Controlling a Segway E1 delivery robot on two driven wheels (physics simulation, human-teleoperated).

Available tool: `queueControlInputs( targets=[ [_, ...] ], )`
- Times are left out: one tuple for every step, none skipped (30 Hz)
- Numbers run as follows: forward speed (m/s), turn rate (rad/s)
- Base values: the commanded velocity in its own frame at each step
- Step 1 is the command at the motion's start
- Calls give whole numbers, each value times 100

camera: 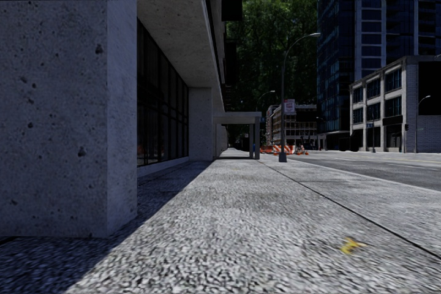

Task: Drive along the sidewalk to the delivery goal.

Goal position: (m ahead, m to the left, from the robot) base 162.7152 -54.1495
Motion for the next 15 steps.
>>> queueControlInputs(
  targets=[
    [200, 0],
    [200, 0],
    [200, 0],
    [200, 0],
    [200, 0],
    [200, 0],
    [200, 0],
    [200, 0],
    [200, 0],
    [200, -91],
    [200, -120],
    [200, -120],
    [200, -113],
    [200, -113],
    [200, -67]
  ],
)
